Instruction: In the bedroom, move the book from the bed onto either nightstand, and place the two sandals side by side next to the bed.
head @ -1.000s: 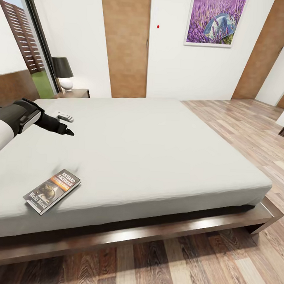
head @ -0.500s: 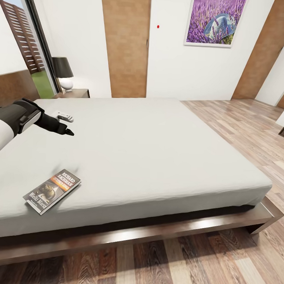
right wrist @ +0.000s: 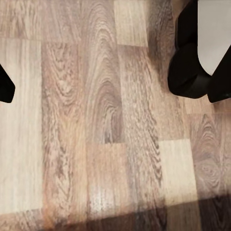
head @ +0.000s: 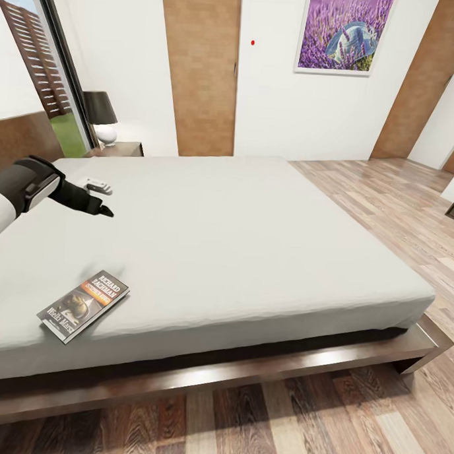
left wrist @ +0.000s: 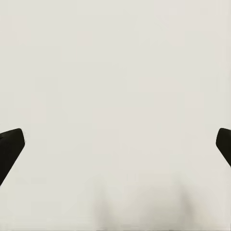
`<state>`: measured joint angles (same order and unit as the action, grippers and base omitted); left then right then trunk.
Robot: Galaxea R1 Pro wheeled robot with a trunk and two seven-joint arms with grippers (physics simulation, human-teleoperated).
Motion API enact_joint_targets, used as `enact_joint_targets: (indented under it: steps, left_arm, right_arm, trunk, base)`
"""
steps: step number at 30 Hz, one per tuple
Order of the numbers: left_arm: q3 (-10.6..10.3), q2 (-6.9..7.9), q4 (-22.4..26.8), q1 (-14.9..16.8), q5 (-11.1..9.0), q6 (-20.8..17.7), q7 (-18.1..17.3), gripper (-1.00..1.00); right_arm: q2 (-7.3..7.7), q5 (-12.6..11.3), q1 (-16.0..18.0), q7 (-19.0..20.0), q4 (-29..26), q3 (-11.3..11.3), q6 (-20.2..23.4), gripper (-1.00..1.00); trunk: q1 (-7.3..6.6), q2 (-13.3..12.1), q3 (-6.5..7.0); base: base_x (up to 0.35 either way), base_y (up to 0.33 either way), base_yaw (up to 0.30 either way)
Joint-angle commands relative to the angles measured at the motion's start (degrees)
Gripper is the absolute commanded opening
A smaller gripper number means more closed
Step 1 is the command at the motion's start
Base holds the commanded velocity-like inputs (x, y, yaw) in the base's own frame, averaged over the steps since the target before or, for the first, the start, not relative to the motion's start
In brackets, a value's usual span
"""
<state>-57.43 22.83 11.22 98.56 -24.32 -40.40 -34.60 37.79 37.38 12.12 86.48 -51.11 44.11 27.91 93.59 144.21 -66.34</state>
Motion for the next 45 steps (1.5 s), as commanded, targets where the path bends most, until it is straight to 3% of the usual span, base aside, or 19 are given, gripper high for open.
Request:
enact_joint_targets:
  steps: [1, 6, 15, 20, 45]
  left_arm:
    - [-0.3, 0.08, 0.1, 0.0, -0.4, -0.4, 0.0, 1.00]
    - [-0.3, 0.48, 0.2, 0.6, -0.2, -0.9, -0.1, 1.00]
    - [-0.3, 0.61, 0.3, 1.0, 3.0, -1.7, -0.1, 1.00]
    - [-0.3, 0.63, 0.3, 1.1, 3.6, -1.9, -0.1, 1.00]
    - [-0.3, 0.64, 0.2, 1.1, 4.1, -2.0, 0.0, 1.00]
  right_arm:
    - [-0.03, 0.4, 0.1, 0.4, 0.0, 0.1, 0.6, 1.00]
    - [-0.12, 0.4, 0.1, 0.8, 0.0, 0.1, 0.6, 1.00]
    - [-0.28, 0.5, 0.1, 0.9, 0.0, 0.1, 0.5, 1.00]
    - [-0.32, 0.5, 0.1, 1.0, 0.0, 0.1, 0.5, 1.00]
    - [-0.44, 0.6, 0.1, 1.0, 0.0, 0.1, 0.5, 1.00]
  trunk:
    - [-0.01, 0.0, -0.05]
    - [-0.01, 0.0, -0.05]
    - [-0.01, 0.0, -0.05]
    - [-0.01, 0.0, -0.05]
    - [-0.01, 0.0, -0.05]
  base:
    - [-0.015, 0.000, 0.000]
    - [-0.064, 0.000, 0.000]
    - [-0.107, 0.000, 0.000]
    - [-0.038, 0.000, 0.000]
    - [-0.004, 0.000, 0.000]
